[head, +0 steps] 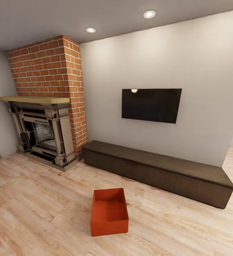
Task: Move the two storage containers from the living room to the garage. In the garage, place one container on the floor and stack the other container on top of it (either order is fine).
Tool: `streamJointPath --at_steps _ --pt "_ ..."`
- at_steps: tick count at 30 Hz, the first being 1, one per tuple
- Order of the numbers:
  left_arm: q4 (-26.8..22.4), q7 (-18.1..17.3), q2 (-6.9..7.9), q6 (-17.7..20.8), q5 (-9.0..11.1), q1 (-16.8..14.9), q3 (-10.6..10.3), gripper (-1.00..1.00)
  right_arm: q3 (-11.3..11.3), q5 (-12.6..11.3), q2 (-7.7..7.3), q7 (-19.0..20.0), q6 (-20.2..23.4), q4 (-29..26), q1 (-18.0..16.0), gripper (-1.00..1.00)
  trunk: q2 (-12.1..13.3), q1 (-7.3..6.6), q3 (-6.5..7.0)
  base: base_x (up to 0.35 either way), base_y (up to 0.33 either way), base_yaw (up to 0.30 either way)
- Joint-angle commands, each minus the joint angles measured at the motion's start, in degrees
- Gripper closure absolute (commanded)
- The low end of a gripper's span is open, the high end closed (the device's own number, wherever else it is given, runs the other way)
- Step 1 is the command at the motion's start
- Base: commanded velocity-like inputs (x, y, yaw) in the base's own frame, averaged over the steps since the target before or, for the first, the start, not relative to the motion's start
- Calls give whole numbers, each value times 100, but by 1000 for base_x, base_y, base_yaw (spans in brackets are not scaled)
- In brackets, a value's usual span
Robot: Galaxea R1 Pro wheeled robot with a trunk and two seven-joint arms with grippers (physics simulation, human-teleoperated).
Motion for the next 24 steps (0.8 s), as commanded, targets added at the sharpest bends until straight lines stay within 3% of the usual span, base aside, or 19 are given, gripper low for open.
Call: streamJointPath --at_steps 1,24 --pt "3 -2 0 -15 50 -4 -49 -100 25 23 0 -15 -29 16 -8 -100 -5 4 -8 323 0 0" --pt "3 -2 0 -24 50 -4 -49 -100 25 22 5 -15 -29 16 -8 -100 -5 4 -8 323 0 0"
